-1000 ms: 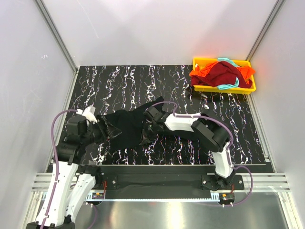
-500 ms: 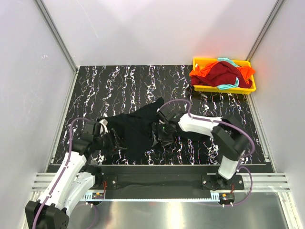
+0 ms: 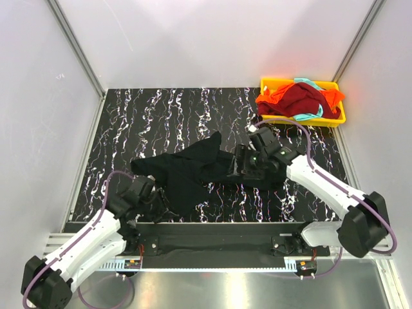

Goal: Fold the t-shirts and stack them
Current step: Flatten the tshirt out

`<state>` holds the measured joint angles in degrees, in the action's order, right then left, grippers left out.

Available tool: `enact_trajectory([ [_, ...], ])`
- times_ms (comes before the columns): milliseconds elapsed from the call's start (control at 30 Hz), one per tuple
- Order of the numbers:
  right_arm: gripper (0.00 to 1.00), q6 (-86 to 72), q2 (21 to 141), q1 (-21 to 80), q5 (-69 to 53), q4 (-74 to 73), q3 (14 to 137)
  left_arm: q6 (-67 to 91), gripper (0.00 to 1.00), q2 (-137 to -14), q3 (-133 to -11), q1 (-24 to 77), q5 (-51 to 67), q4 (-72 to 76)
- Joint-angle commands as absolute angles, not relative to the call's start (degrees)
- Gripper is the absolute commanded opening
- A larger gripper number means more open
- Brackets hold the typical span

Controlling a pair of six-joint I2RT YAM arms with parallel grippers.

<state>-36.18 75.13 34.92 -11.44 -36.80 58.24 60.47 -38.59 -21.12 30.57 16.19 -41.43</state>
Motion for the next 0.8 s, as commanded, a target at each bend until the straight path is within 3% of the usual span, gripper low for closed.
enact_trajectory([
  [0, 0.75, -35.5, 72.0, 33.6, -11.6, -39.7, 55.2, 68.4, 0.39, -36.9, -18.9, 32.5, 11.6, -38.7],
  [167, 0.75, -35.9, 69.3, 31.9, -11.3, -40.5, 53.0, 71.5, 0.46, -39.6, -17.8, 34.5, 8.6, -38.5],
  [333, 0.75, -36.6, 68.5, 31.2, -11.6, -40.6, 51.8, 71.2, 0.47, -45.2, -18.6, 34.5, 6.7, -37.7],
  [767, 0.75, -37.6, 65.6, 29.5, -11.4, -41.1, 48.9, 67.2, 0.39, -49.6, -22.5, 34.5, 7.6, -37.1],
])
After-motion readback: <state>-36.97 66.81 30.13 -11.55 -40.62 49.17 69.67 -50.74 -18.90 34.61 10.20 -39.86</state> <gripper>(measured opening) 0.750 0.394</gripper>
